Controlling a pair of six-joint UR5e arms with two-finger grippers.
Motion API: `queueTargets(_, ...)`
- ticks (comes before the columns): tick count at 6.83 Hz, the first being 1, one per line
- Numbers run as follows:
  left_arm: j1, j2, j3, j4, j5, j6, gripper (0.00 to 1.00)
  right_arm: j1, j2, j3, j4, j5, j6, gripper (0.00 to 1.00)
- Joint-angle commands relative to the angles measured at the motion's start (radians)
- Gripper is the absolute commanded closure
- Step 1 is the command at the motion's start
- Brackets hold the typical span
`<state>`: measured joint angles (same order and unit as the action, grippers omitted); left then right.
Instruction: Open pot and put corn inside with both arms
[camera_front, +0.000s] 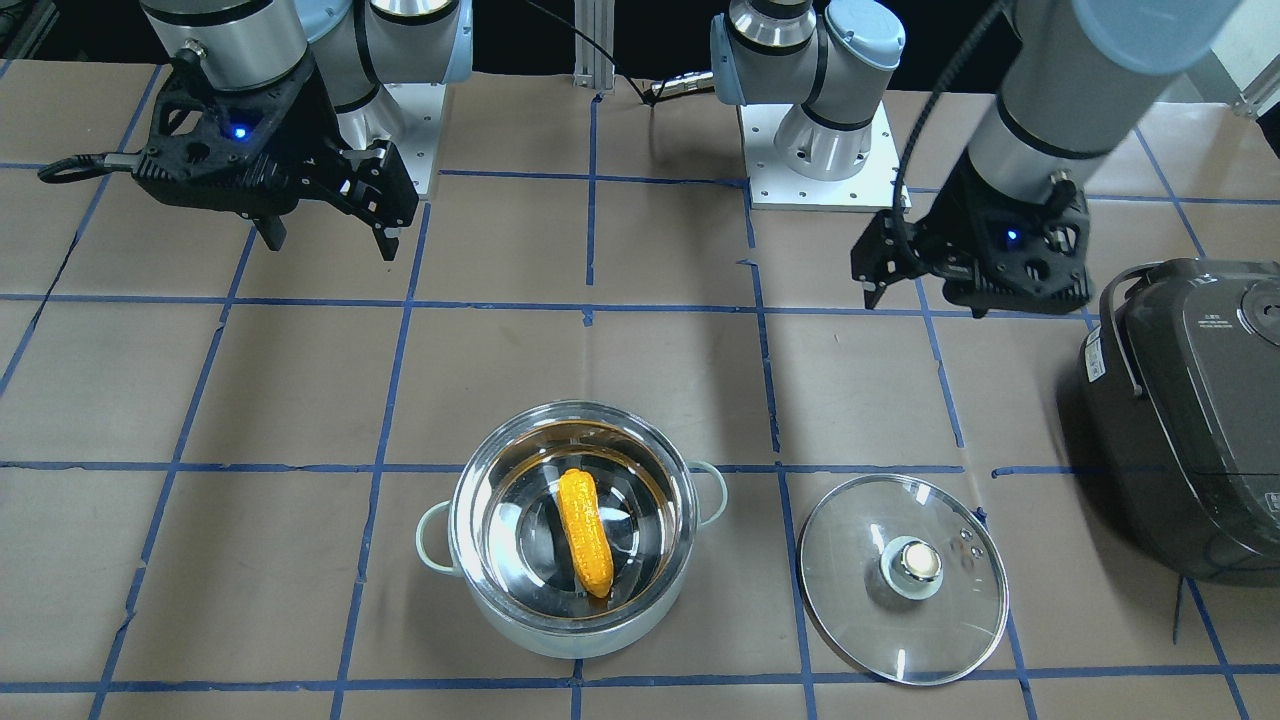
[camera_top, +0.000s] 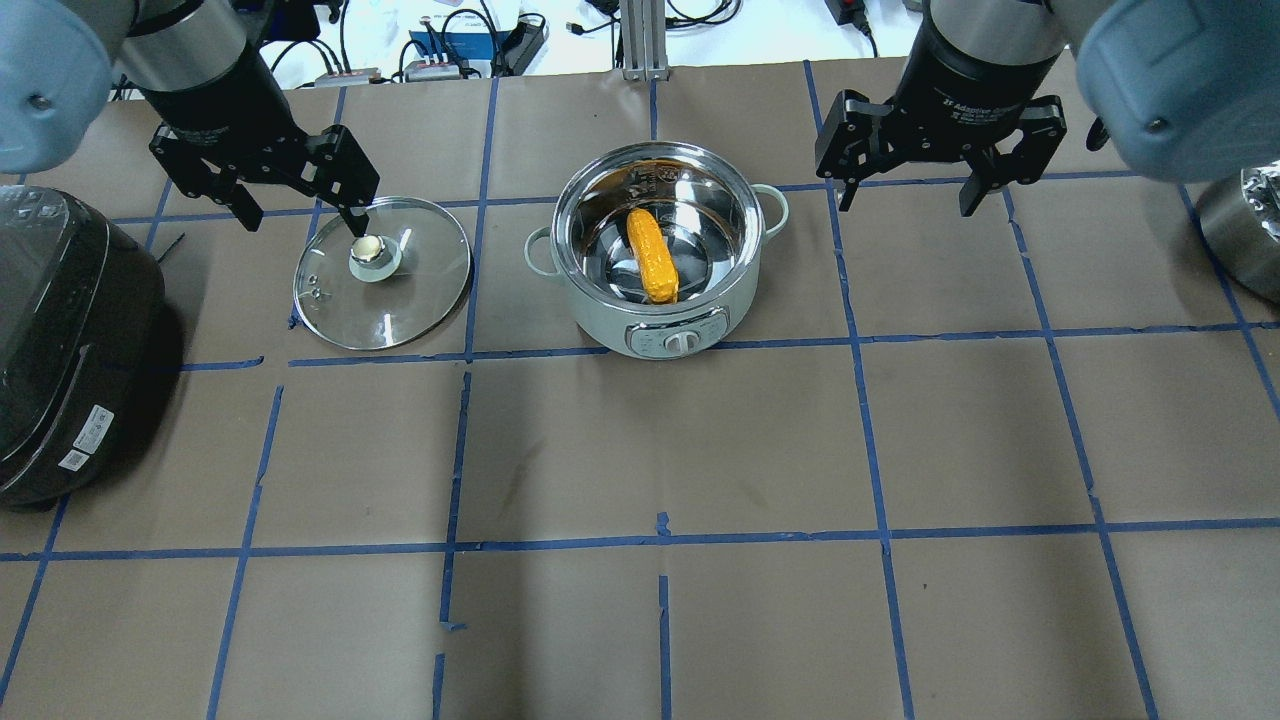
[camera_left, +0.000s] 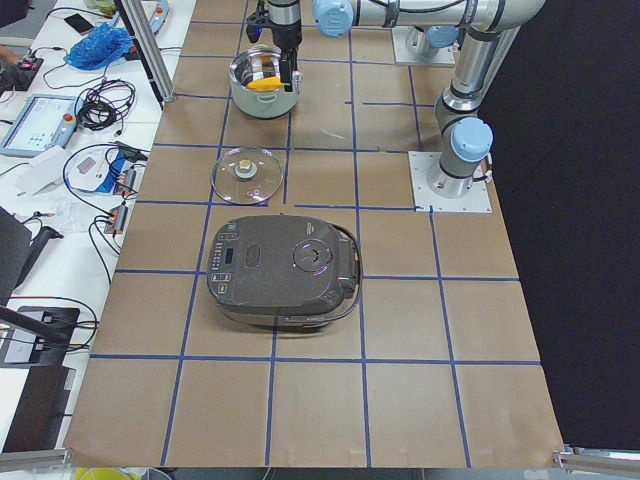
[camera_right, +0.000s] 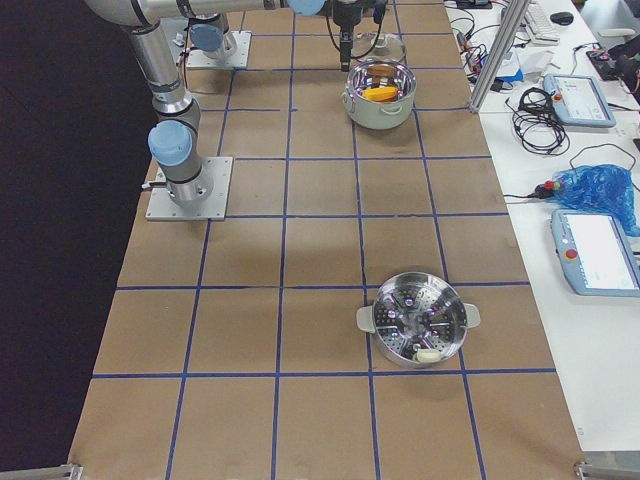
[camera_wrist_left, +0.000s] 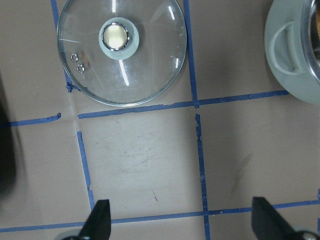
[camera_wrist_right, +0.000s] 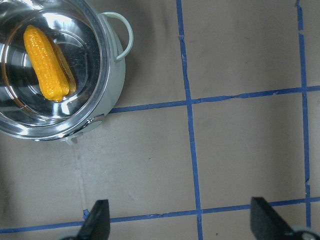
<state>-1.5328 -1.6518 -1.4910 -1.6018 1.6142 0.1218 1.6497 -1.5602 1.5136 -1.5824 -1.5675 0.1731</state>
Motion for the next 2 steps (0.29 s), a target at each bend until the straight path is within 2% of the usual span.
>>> queueTargets(1,-0.024,0.006,-0.003,0.005,-0.013,-0.062,0.00,0.001,-0.001,-0.001,0.005,0.001,-0.007,0.00)
queueTargets(2,-0.047,0.009,-0.002,0.005,-0.016,-0.079,0.00,0.005,-0.001,-0.003,0.001,0.003,-0.006,0.00)
